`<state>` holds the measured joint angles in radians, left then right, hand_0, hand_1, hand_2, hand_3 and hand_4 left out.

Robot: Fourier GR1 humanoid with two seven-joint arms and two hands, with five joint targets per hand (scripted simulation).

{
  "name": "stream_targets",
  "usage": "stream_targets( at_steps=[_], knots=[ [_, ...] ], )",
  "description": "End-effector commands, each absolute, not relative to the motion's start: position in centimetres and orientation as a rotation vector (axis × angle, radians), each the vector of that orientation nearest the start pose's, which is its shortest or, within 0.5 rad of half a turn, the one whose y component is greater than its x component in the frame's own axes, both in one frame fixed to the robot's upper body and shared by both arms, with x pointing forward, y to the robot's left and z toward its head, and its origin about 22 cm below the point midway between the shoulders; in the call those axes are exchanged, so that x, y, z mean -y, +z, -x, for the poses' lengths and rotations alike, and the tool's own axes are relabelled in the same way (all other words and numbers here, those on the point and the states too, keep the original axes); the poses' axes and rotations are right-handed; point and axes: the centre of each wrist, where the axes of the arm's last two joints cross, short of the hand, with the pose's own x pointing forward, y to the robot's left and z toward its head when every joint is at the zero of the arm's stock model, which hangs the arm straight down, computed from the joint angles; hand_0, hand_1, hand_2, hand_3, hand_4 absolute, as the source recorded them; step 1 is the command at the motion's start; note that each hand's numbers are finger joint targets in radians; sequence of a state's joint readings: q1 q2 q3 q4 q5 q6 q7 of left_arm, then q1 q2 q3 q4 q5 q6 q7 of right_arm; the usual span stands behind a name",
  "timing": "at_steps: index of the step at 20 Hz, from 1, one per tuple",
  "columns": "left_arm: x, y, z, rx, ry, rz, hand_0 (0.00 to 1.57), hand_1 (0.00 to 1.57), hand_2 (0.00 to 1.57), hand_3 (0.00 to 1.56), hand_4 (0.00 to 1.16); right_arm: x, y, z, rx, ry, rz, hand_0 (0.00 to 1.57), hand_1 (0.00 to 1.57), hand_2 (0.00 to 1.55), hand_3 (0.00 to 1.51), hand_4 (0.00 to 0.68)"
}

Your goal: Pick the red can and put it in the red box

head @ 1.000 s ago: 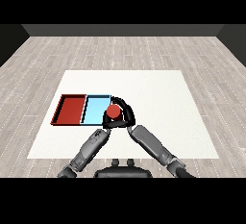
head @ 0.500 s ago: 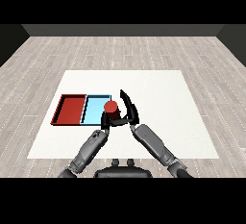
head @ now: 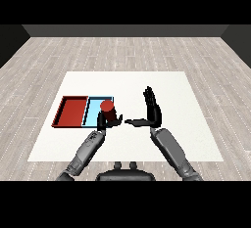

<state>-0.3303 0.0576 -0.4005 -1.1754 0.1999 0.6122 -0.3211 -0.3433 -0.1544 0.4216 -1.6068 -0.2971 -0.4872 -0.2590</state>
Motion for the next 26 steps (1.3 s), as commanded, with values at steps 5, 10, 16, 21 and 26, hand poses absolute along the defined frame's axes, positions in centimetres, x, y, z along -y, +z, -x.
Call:
stream_targets(
  at_steps=[5,10,16,21,26],
  knots=[
    [-22.0,-0.3,-30.1,1.790,-0.040,-0.445,1.57,1.57,1.56,1.47,1.12,21.7,6.2,-24.1,1.990,-0.147,-0.010,0.00,0.00,0.00,0.00,0.000],
    [-27.0,0.3,-31.5,1.687,-0.031,-0.600,1.57,1.57,1.55,1.46,1.12,24.2,3.7,-23.3,1.958,-0.134,0.048,0.00,0.00,0.00,0.00,0.000],
    [-33.8,0.8,-33.5,1.548,-0.033,-0.726,1.57,1.57,1.57,1.50,1.12,25.9,3.9,-22.8,1.909,-0.122,0.145,0.00,0.00,0.00,0.00,0.000],
    [-36.0,-1.2,-35.3,1.405,-0.068,-0.764,1.57,1.57,1.56,1.47,1.09,26.5,2.8,-23.9,1.861,-0.120,0.207,0.00,0.00,0.00,0.00,0.000],
    [-34.4,-3.4,-36.3,1.284,-0.081,-0.820,1.57,1.57,1.56,1.50,1.05,26.4,2.2,-26.8,1.855,-0.109,0.174,0.00,0.00,0.00,0.00,0.000]
  ],
)
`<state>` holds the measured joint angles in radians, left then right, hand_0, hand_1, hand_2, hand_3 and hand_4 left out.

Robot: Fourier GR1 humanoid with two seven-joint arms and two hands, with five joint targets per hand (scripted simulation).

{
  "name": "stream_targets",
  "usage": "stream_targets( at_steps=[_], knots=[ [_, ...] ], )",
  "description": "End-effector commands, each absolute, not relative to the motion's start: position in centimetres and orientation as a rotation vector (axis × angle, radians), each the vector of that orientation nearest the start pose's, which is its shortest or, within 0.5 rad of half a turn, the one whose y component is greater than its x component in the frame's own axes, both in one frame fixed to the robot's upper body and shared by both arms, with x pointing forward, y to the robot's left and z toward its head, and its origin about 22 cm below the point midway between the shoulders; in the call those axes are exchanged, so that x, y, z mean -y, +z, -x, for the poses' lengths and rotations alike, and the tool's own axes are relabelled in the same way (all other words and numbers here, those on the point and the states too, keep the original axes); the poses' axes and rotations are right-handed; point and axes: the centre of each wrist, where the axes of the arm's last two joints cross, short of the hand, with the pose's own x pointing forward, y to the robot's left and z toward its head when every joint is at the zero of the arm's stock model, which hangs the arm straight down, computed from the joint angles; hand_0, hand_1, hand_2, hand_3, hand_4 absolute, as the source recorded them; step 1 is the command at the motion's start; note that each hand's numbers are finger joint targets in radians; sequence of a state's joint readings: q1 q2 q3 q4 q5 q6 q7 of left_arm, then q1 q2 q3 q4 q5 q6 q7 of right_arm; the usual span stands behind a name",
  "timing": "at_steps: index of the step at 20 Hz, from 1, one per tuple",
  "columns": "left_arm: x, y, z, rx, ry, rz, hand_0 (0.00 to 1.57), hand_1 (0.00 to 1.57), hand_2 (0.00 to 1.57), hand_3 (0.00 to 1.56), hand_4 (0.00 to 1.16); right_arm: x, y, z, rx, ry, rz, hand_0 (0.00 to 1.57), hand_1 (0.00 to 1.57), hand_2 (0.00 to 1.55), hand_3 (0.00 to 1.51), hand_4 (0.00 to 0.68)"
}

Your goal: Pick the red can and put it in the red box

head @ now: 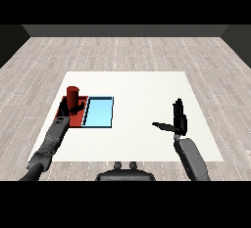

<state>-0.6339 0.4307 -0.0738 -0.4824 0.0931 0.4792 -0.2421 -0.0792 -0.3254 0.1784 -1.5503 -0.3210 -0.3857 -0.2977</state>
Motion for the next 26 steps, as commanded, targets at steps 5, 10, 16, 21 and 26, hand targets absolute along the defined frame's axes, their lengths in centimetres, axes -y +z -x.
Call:
stream_targets(
  at_steps=[5,10,16,21,26],
  knots=[
    [-35.0,-4.7,-35.6,1.045,-0.079,-0.867,0.69,0.69,0.72,0.49,0.74,25.8,0.6,-27.7,1.829,-0.168,0.180,0.00,0.00,0.00,0.00,0.000],
    [-34.7,-6.4,-34.4,0.910,-0.031,-0.840,0.68,0.68,0.69,0.12,0.77,25.3,-0.5,-27.3,1.836,-0.157,0.175,0.00,0.00,0.00,0.00,0.000],
    [-37.9,-6.8,-32.4,0.841,0.002,-0.768,0.00,0.00,0.00,0.00,0.65,25.4,-0.7,-27.8,1.842,-0.168,0.159,0.00,0.00,0.00,0.00,0.000],
    [-39.8,-5.3,-32.6,0.838,-0.028,-0.783,0.00,0.00,0.00,0.00,0.00,24.9,0.2,-28.8,1.860,-0.175,0.164,0.00,0.00,0.00,0.00,0.000],
    [-37.7,-4.8,-34.2,0.978,0.006,-0.833,0.00,0.00,0.00,0.00,0.00,25.5,0.8,-28.0,1.884,-0.204,0.114,0.00,0.00,0.00,0.00,0.000]
  ],
)
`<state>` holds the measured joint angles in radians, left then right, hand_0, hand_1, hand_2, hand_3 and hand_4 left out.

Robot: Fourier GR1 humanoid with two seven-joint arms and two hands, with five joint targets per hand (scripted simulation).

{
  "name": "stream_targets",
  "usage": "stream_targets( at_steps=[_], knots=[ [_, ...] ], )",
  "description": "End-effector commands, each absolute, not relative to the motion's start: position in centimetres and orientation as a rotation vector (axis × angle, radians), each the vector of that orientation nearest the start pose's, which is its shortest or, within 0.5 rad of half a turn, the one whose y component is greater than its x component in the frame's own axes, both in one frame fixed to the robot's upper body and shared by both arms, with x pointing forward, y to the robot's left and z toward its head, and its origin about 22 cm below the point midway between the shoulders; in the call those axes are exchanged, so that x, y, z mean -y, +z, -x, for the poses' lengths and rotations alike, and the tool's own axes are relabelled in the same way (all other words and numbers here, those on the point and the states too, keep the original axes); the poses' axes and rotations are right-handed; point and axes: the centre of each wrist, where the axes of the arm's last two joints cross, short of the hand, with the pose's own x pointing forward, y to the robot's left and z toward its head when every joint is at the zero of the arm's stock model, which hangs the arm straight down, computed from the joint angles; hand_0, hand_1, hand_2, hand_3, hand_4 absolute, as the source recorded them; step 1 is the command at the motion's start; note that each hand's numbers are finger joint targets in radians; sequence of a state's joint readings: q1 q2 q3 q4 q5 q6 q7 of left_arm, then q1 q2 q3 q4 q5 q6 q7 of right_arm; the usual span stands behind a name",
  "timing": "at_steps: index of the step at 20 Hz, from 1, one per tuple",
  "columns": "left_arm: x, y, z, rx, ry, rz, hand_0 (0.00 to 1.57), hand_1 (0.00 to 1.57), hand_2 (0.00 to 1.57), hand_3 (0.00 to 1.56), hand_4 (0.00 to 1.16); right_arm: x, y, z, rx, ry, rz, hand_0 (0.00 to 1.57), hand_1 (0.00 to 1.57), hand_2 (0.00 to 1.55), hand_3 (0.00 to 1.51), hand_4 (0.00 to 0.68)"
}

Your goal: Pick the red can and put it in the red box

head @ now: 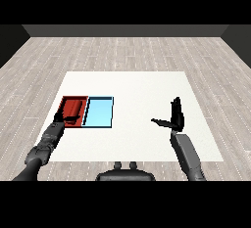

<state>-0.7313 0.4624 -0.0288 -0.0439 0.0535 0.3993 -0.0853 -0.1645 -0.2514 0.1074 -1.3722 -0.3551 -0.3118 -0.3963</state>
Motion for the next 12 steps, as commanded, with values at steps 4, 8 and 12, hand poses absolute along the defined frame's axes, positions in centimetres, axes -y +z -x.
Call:
stream_targets(
  at_steps=[4,8,12],
  knots=[
    [-39.4,-2.1,-35.2,1.269,0.087,-0.725,0.00,0.00,0.00,0.00,0.00,26.1,1.1,-28.1,1.916,-0.182,0.105,0.00,0.00,0.00,0.00,0.000],
    [-37.7,-1.8,-36.1,1.505,0.110,-0.552,0.67,0.67,0.38,0.00,0.00,26.3,1.0,-27.2,1.921,-0.155,0.060,0.00,0.00,0.00,0.00,0.000],
    [-34.8,-3.1,-35.7,1.668,0.098,-0.409,0.00,0.00,0.00,0.00,0.00,24.3,0.3,-26.4,1.925,-0.133,0.031,0.00,0.00,0.00,0.00,0.000]
  ],
)
